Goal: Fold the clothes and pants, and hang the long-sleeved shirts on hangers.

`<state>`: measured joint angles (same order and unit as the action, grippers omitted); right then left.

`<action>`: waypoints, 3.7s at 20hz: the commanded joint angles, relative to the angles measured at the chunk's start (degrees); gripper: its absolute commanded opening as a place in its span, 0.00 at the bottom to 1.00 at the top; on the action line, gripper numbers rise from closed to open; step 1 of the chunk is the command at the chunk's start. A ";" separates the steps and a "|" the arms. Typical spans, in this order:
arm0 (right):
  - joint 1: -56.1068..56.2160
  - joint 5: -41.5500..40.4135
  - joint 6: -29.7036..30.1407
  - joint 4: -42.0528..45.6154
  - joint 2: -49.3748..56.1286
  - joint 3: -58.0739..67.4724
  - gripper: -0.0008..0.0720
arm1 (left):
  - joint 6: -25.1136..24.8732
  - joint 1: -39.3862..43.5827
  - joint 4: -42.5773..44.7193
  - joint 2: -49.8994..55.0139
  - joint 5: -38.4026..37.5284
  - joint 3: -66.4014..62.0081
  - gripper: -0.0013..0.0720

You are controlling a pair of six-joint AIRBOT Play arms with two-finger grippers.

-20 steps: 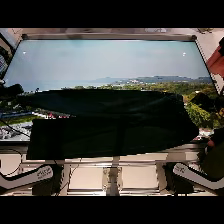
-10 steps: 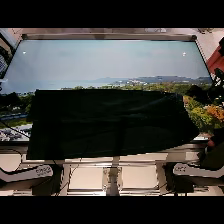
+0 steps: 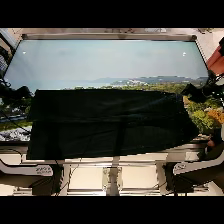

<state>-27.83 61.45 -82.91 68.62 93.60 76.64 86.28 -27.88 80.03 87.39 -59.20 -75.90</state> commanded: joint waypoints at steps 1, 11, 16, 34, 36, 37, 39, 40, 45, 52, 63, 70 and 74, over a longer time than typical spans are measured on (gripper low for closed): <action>2.54 1.01 -2.40 -0.42 5.35 1.57 0.74 | -0.61 1.86 -2.29 3.78 1.49 -0.02 0.69; 9.66 -14.32 -9.77 -0.76 10.67 10.51 0.04 | 6.82 4.85 -2.29 5.77 12.02 -0.02 0.05; 9.62 -22.53 -18.51 1.53 13.70 18.82 0.05 | 8.15 5.05 -2.36 6.23 16.81 -0.02 0.05; 0.20 29.44 1.29 9.42 6.43 36.57 0.67 | -10.27 -7.43 -1.92 -13.68 -31.50 5.46 0.33; 1.40 29.92 1.14 9.18 3.17 35.32 0.67 | -12.98 -9.62 -2.40 -18.08 -33.20 12.61 0.33; 2.10 30.01 0.90 9.05 1.68 34.36 0.67 | -14.88 -10.67 -2.03 -19.96 -33.18 16.70 0.33; 3.87 30.05 0.52 9.09 -1.09 31.67 0.67 | -17.35 -12.57 -2.01 -23.04 -29.81 25.40 0.33; 4.79 30.12 0.50 9.14 -2.19 30.21 0.67 | -17.55 -12.85 -1.55 -23.76 -27.93 28.50 0.33; 8.59 30.93 -0.22 9.09 -3.61 22.99 0.67 | -12.70 -12.94 9.99 -23.82 -27.65 35.34 0.33; 13.31 29.18 0.13 9.66 -3.61 14.03 0.67 | -11.32 -12.94 14.58 -23.82 -30.21 35.63 0.43; 13.22 29.57 0.11 9.84 -6.84 13.90 0.67 | -12.17 -12.94 12.74 -23.78 -24.57 44.37 0.51; 13.22 29.92 0.09 9.77 -10.67 13.90 0.67 | -12.17 -12.90 10.58 -23.80 -18.78 44.57 0.51; 13.22 30.05 0.07 9.79 -12.50 13.90 0.67 | -12.20 -12.90 7.91 -23.80 -16.81 45.88 0.50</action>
<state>-14.66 91.44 -82.78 78.43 82.41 90.52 74.11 -40.80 89.73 63.61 -77.93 -30.85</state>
